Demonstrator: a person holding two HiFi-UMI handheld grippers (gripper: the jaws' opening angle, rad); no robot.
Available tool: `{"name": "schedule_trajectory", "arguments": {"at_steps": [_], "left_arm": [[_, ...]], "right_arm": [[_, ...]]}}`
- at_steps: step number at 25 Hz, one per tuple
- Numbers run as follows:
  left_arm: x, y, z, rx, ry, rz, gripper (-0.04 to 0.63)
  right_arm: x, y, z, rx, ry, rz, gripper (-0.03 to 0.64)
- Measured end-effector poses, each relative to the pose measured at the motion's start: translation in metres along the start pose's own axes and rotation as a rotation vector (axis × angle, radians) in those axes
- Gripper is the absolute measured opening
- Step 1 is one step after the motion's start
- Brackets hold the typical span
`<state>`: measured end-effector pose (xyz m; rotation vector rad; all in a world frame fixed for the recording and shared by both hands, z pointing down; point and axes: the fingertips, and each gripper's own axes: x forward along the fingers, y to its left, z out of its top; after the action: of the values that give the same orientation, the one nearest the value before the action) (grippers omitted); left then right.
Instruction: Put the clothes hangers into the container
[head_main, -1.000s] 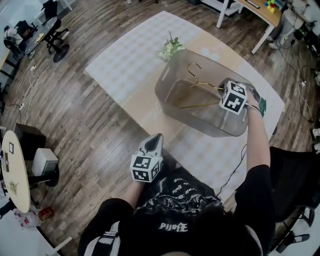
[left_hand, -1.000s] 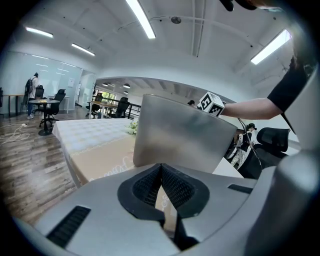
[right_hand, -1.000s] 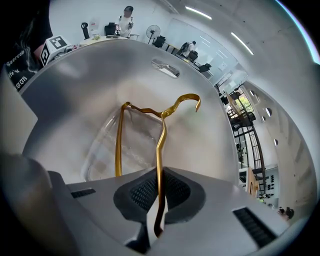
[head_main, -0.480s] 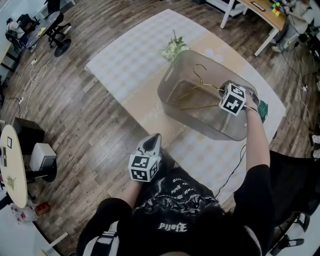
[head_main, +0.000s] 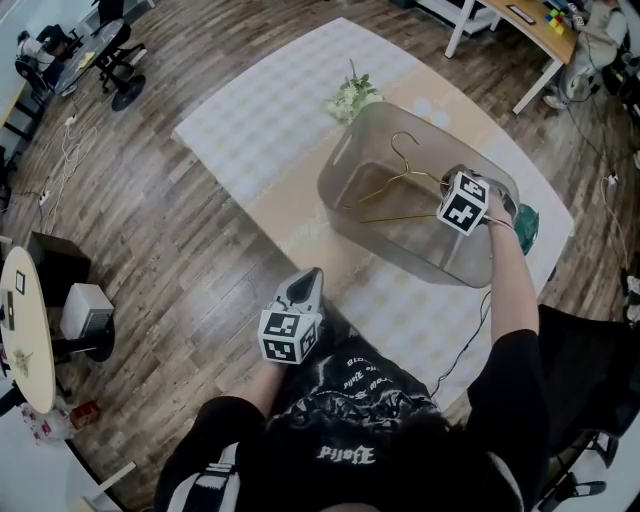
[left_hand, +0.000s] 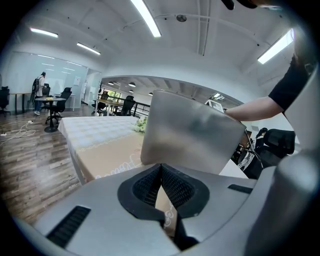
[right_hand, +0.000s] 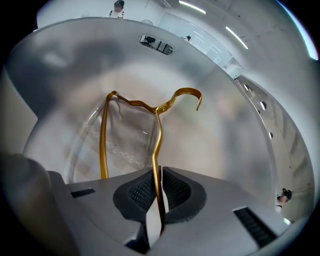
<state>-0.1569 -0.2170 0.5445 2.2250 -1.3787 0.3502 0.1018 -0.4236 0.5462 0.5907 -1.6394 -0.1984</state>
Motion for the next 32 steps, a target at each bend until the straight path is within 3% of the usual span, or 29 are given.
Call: {"name": "schedule_trajectory", "arguments": {"at_steps": [4,8,13,17,22,27,32], "left_arm": [[0.003,0.001,-0.001,-0.003,0.001,0.002,0.02],[0.003,-0.002,0.002,-0.013,-0.02,-0.025,0.02],[0.008,-0.008,0.005,-0.011,-0.029,-0.053,0.02],[0.006,-0.013,0.004,-0.016,-0.036,-0.063,0.02],[0.004,-0.022,0.004,-0.003,-0.052,-0.071,0.02],[0.01,-0.029,0.004,0.005,-0.054,-0.099,0.02],[0.014,-0.039,0.006,0.024,-0.055,-0.14,0.02]], "right_arm": [[0.004,-0.001,-0.001,-0.004,0.003,-0.028,0.043],[0.003,0.005,0.001,0.026,-0.008,0.01,0.178],[-0.002,0.002,0.002,0.081,-0.039,0.021,0.264],[-0.018,-0.004,0.007,0.097,-0.087,-0.03,0.333],[-0.053,-0.014,0.022,0.126,-0.191,-0.084,0.354],[-0.087,-0.033,0.022,0.173,-0.266,-0.228,0.36],[-0.126,-0.037,0.019,0.221,-0.348,-0.318,0.362]]}}
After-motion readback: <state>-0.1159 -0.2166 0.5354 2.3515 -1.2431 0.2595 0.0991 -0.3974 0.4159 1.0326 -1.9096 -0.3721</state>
